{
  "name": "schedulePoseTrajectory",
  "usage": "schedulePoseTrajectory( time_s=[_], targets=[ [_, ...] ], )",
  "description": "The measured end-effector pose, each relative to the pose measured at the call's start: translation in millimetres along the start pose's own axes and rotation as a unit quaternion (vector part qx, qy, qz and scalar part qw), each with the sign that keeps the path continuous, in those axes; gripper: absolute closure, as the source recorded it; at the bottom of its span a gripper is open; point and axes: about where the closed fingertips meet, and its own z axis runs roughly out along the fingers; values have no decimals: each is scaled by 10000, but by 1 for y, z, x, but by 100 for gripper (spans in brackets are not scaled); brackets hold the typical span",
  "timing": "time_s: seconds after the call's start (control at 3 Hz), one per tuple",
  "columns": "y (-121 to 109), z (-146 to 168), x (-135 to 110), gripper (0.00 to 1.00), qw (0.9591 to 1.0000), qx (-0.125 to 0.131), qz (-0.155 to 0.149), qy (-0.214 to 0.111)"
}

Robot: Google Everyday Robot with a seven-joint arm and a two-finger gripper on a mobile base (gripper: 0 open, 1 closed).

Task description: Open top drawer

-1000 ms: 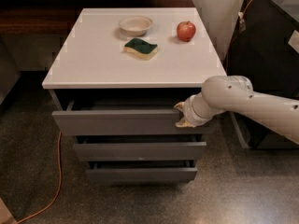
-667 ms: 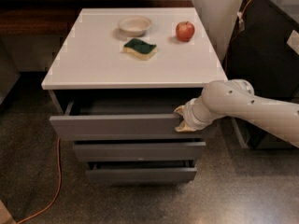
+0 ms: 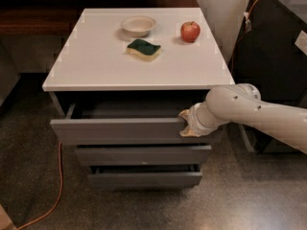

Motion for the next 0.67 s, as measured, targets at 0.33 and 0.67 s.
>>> schedulePoseTrajectory(
  time_s=[0.33,0.67],
  targets=[
    [0,-1,0,100,10000,0,0,0],
    [0,-1,0,89,10000,0,0,0]
  ],
)
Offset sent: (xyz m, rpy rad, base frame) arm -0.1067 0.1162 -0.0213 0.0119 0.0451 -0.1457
